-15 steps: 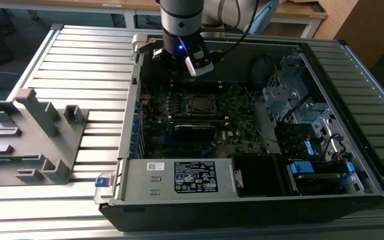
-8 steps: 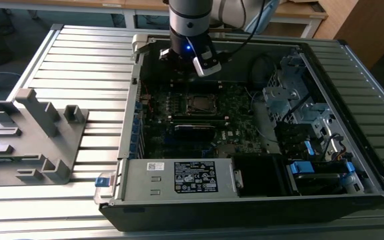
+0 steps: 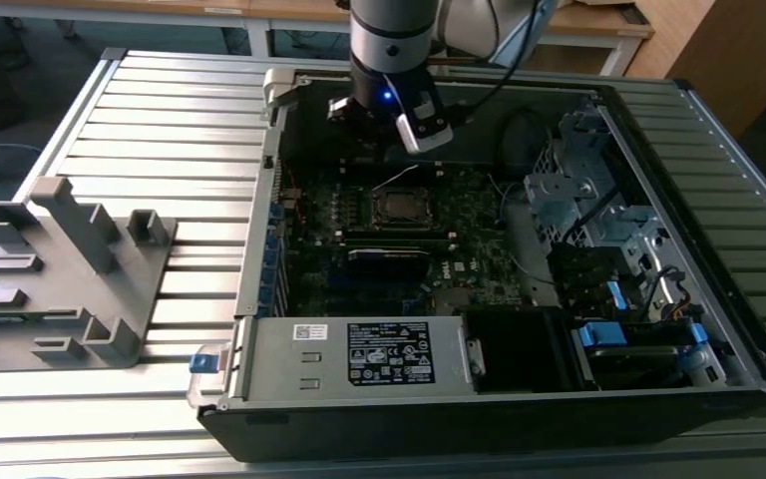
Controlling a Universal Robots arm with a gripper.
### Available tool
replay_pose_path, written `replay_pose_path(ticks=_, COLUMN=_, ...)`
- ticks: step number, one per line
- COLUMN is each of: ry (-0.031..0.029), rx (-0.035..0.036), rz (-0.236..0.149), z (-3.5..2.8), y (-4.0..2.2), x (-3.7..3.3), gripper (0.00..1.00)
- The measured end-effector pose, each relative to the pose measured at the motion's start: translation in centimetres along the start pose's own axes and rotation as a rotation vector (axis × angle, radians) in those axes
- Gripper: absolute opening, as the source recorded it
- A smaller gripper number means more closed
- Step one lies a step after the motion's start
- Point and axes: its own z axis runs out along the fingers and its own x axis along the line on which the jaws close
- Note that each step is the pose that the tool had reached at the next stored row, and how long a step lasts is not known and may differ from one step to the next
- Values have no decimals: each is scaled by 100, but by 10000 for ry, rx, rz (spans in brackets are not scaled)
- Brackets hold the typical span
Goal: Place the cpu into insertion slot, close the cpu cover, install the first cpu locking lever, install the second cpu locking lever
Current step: 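Install the first cpu locking lever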
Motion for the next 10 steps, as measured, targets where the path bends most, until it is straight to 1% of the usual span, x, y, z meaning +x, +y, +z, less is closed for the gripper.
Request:
replay_pose_path(ticks=2, ry=0, rx=-1, rz=-1, z=1, y=0, x=-13, gripper=10)
replay_pose_path(ticks=10, ry=0, rx=-1, rz=0, z=4, y=1, x=-21, gripper=10)
